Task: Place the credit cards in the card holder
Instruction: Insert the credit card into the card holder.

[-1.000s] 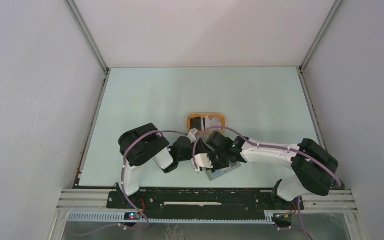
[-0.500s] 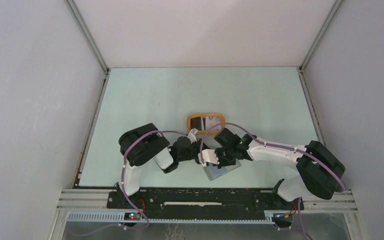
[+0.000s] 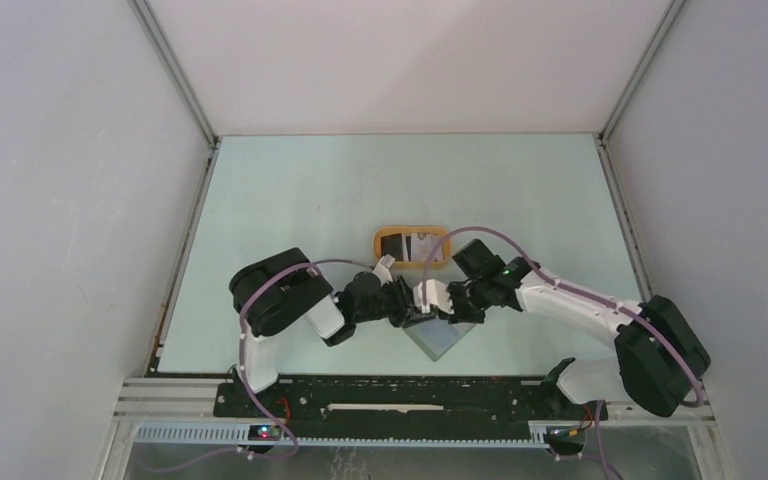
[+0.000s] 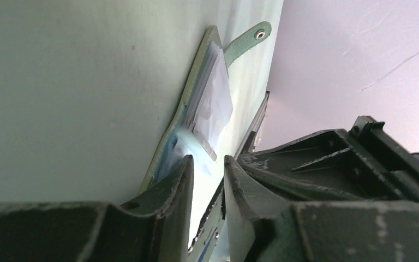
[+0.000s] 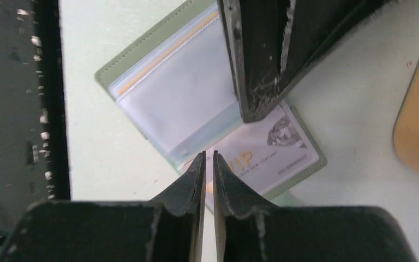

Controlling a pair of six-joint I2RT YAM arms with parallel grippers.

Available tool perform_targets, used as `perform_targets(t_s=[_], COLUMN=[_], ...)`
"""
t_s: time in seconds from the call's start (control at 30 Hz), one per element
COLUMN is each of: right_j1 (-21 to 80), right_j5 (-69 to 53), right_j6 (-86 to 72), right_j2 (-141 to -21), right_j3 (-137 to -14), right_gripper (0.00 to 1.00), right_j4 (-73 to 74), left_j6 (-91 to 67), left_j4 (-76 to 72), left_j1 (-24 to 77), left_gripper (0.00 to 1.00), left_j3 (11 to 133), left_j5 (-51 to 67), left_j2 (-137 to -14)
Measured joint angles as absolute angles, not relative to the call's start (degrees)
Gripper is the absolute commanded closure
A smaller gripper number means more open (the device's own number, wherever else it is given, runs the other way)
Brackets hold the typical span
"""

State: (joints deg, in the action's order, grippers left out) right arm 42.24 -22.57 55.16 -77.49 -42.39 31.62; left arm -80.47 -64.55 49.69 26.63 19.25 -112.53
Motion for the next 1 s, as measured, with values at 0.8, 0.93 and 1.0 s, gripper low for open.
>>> perform_targets(t_s=[0.8,0.93,1.0], right_j1=[17.21,17.21,17.15], right_j5=[-46.61,-48.10,-49.41], right_j6=[45.93,43.05,41.17], right_j2=[-74.81,-77.84,-79.88], right_j3=[-73.06,-81.93,-85.34], right_gripper=[0.37,0.36,0.36], right_j4=[51.24,53.23,54.15], left_j6=[-34.79,-27.00,-25.08], left_j4=[-6.33,-1.10,0.10], left_j1=[49.32,47.83,46.44], left_gripper=[0.00,0.00,0.00], left_j3=[32.67,35.00,35.05], left_j5=[-9.96,-15.68,-16.32], left_j2=[-48.45,-43.22,-42.19])
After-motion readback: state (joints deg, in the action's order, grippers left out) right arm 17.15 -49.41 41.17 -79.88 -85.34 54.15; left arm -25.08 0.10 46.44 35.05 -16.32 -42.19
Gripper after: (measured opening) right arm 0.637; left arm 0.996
